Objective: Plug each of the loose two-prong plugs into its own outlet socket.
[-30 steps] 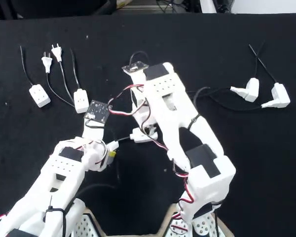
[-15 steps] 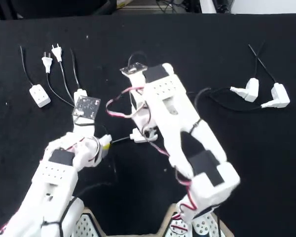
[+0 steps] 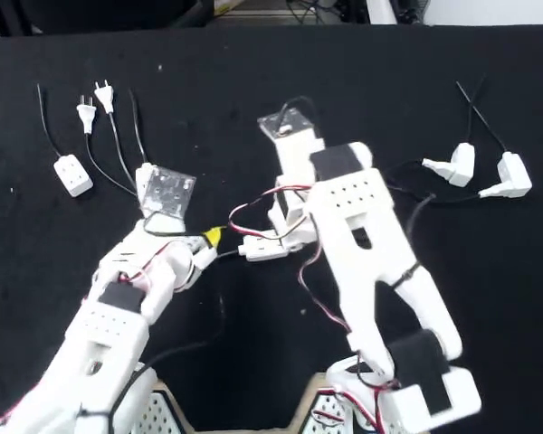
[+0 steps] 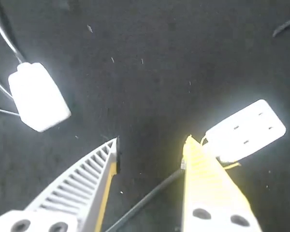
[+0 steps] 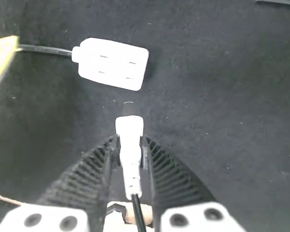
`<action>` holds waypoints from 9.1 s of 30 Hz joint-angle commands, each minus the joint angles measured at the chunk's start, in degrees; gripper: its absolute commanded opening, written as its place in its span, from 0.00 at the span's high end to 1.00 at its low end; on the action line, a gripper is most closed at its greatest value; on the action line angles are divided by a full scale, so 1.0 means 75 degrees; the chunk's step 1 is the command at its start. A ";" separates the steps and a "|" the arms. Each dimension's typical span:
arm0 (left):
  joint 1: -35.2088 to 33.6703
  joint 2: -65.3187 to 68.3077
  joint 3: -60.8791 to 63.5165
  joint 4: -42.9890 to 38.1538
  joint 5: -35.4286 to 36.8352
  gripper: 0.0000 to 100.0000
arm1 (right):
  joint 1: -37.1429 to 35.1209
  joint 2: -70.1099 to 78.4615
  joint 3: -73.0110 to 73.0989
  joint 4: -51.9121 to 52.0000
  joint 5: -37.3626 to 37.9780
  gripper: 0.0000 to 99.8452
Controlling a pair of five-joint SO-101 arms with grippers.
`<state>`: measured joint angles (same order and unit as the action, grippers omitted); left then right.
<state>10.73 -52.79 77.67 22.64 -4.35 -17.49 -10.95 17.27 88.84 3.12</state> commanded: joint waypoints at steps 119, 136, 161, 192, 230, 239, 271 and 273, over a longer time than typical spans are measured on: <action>0.0041 0.0750 -0.0182 0.1348 0.0035 0.78 | -0.0445 0.3757 -0.3581 0.1641 -0.0656 0.99; 0.0041 0.0750 -0.0182 0.1360 0.0035 0.78 | -0.0445 0.4484 -0.3686 0.1653 -0.0656 0.99; 0.0041 0.0750 -0.0182 0.1360 0.0035 0.78 | -0.0422 0.3968 -0.3030 0.1641 -0.0668 0.99; 0.0041 0.0750 -0.0182 0.1360 0.0023 0.78 | 0.0891 0.4683 -0.3264 0.1641 -0.0059 0.99; 0.0029 0.0750 -0.0182 0.1360 0.0023 0.78 | 0.0973 0.4015 -0.2842 0.0703 -0.0059 0.99; 0.0029 0.0750 -0.0182 0.1360 0.0023 0.78 | 0.0926 0.2831 -0.2854 0.1090 -0.0059 0.99; 0.0029 0.0738 -0.0182 0.1360 0.0023 0.78 | -0.0188 0.3768 -0.2198 0.0668 -0.0750 0.99; 0.0029 0.0738 -0.0182 0.1360 0.0023 0.78 | -0.0188 0.3792 -0.2186 0.0563 -0.0762 0.99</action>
<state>11.34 -45.93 76.62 33.63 -4.26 -18.11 17.27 0.75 94.81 -1.89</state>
